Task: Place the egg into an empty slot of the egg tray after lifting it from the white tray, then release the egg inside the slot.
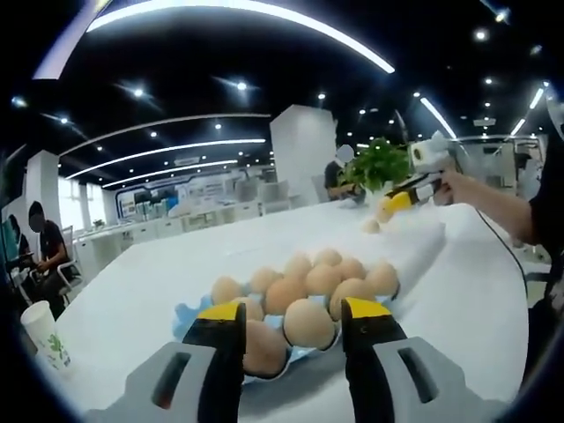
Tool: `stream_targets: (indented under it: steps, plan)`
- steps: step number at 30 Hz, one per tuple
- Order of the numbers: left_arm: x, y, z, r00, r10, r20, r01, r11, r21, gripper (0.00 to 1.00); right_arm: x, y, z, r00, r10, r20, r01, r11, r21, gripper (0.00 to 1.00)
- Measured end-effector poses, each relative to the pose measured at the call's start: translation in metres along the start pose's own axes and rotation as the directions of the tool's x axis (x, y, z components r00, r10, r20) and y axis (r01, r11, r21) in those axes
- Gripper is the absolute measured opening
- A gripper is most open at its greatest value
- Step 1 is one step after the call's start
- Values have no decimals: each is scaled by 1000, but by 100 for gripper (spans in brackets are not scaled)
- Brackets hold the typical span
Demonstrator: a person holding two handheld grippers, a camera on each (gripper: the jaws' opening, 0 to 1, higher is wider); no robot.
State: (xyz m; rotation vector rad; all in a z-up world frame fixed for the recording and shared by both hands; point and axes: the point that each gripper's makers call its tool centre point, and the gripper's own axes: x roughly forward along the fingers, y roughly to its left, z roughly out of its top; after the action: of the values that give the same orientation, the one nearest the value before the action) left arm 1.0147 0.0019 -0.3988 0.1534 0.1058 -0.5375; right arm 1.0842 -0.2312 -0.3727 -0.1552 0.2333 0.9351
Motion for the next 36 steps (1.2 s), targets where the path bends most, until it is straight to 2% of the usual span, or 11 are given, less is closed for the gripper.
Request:
stream_targets:
  steps: [10, 23, 36]
  plan:
    - [9, -12, -3, 1000, -27, -3, 27, 999, 19, 44, 11, 22, 8, 998, 56, 18, -56, 998, -2, 28]
    - [21, -31, 3, 998, -61, 20, 60, 998, 36, 43, 17, 36, 15, 994, 99, 54, -101, 994, 33, 28]
    - [38, -52, 11, 994, -102, 30, 100, 992, 71, 42, 35, 60, 21, 982, 171, 80, -175, 984, 43, 28]
